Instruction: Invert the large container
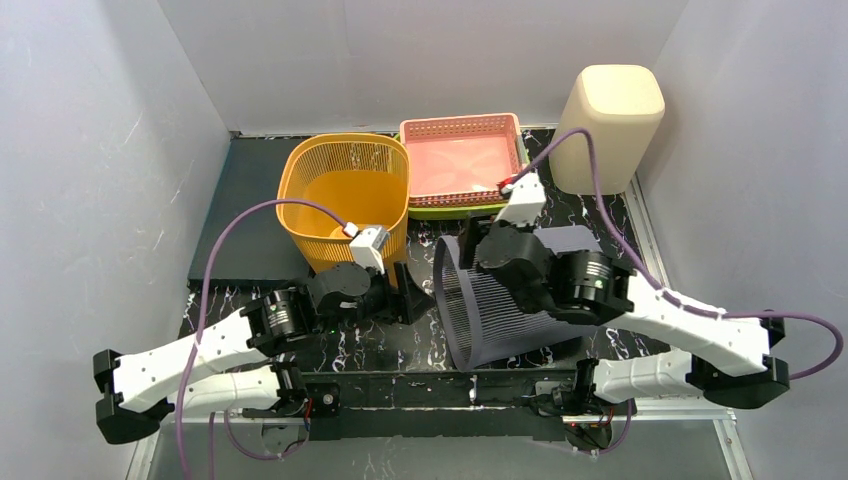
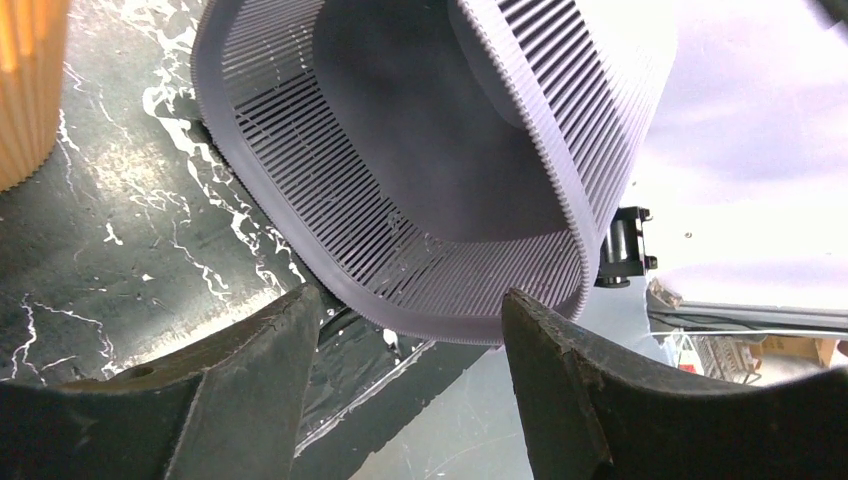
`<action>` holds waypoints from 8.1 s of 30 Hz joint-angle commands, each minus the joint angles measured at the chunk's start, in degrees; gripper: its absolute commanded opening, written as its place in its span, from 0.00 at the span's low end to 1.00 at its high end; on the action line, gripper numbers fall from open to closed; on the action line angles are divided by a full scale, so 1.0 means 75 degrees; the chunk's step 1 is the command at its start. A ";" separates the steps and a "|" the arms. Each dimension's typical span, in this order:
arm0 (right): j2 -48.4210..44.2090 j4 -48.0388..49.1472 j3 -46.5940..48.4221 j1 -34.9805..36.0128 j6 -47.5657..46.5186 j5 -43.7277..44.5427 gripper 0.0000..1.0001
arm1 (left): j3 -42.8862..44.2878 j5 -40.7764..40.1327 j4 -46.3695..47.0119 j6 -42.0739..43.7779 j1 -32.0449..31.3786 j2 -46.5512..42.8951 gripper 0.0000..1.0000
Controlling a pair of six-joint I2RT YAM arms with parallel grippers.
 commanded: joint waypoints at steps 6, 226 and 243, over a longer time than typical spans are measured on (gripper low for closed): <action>-0.1255 -0.1503 -0.0092 -0.0130 -0.0640 0.2483 0.78 | 0.0801 -0.0694 0.0352 -0.0006 -0.0707 0.0835 0.65; 0.2983 -0.4227 0.4463 -0.0364 -0.3150 -0.0053 0.96 | 0.0480 -0.1907 -0.2826 -0.0265 -0.1296 -0.0102 0.62; 0.2466 -0.3424 0.1989 -0.0370 -0.2349 0.1397 0.99 | 0.0479 -0.1867 -0.3014 -0.0284 -0.1290 -0.0180 0.64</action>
